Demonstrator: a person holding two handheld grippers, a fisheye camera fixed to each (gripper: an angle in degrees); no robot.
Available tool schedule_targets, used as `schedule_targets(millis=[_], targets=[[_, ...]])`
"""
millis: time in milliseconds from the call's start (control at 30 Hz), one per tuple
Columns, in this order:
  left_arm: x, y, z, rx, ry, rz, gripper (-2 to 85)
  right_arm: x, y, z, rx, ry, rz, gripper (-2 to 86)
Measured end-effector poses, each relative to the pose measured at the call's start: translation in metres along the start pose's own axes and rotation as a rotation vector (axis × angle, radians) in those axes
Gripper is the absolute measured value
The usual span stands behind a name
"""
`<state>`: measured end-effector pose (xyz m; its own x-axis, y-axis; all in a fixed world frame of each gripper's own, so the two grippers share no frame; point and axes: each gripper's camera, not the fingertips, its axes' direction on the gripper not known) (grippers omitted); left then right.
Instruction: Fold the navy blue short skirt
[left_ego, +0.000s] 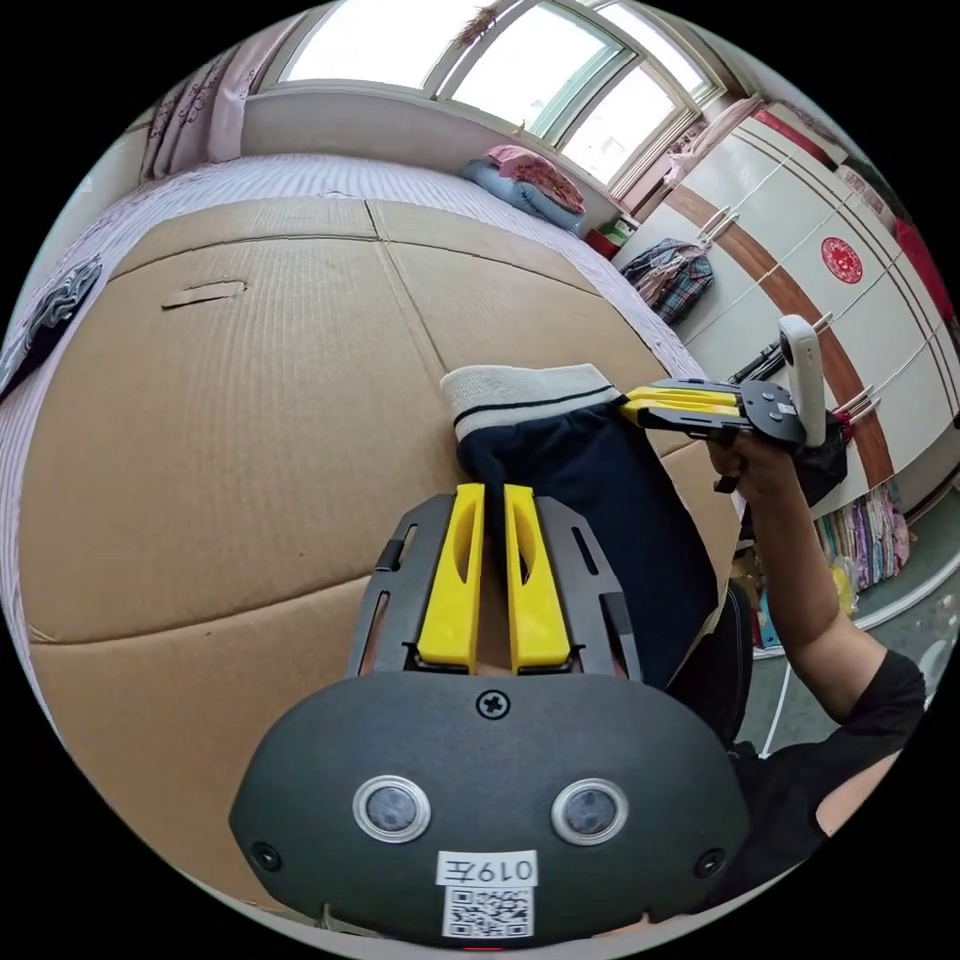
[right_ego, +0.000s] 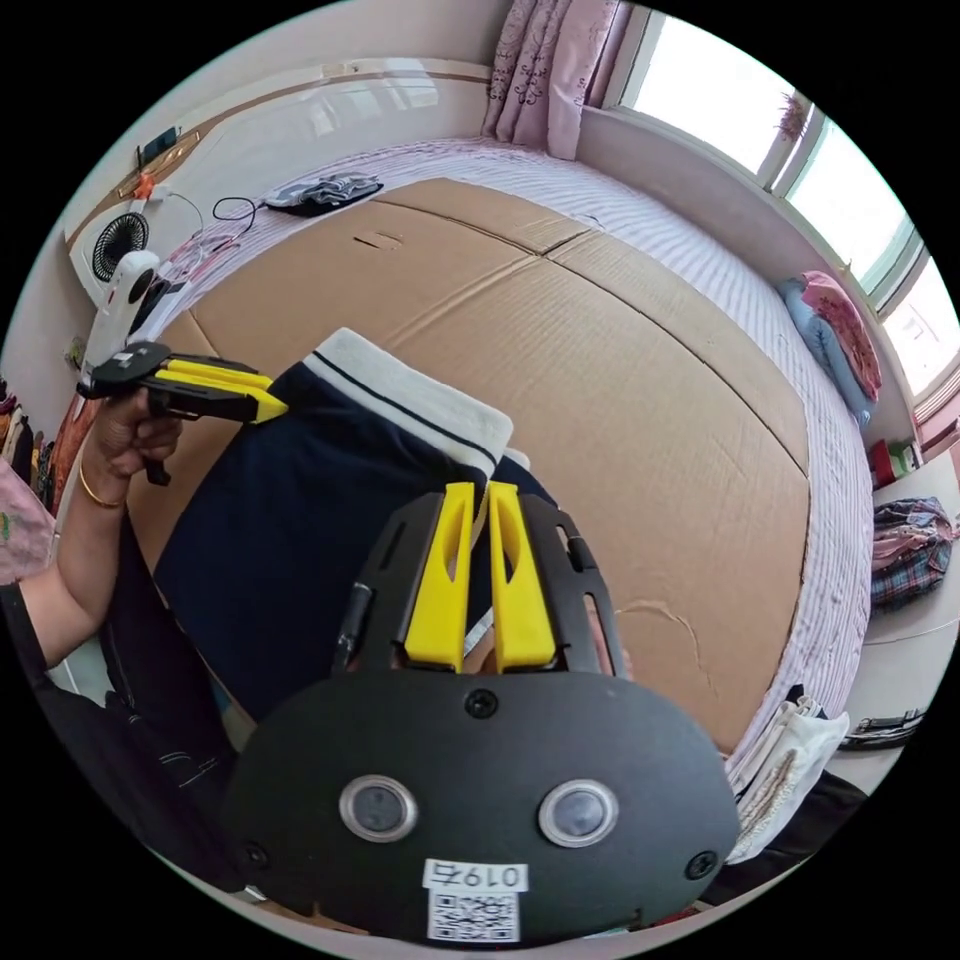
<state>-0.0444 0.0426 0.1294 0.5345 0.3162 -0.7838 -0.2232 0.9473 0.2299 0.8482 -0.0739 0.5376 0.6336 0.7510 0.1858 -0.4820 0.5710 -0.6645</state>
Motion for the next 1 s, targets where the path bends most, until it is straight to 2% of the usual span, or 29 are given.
schedule_targets(millis=[167,333,400,533,667,767,1000], targets=[[0.024,-0.001,-0.007,-0.010,-0.073,0.028,1.1,-0.021,0.010,0.019,0.005,0.142,-0.067,4.5],[0.054,0.004,-0.027,-0.034,-0.205,0.116,0.9,-0.001,0.015,0.022,0.025,0.098,-0.029,7.6],[0.064,0.005,-0.040,0.009,-0.263,0.122,0.9,0.008,0.015,0.026,0.025,0.081,-0.017,8.3],[0.071,0.002,-0.046,0.085,-0.217,0.103,0.9,0.021,0.011,0.039,0.018,0.054,0.019,9.5],[0.091,-0.007,-0.037,0.116,-0.335,0.103,1.2,0.031,0.007,0.049,0.046,0.039,0.066,8.5],[0.103,-0.009,-0.037,0.143,-0.305,0.114,1.9,0.038,0.004,0.053,0.057,0.012,0.095,8.5],[0.119,-0.018,-0.029,0.106,-0.336,0.078,3.0,0.046,-0.001,0.089,-0.018,0.022,0.126,8.4]])
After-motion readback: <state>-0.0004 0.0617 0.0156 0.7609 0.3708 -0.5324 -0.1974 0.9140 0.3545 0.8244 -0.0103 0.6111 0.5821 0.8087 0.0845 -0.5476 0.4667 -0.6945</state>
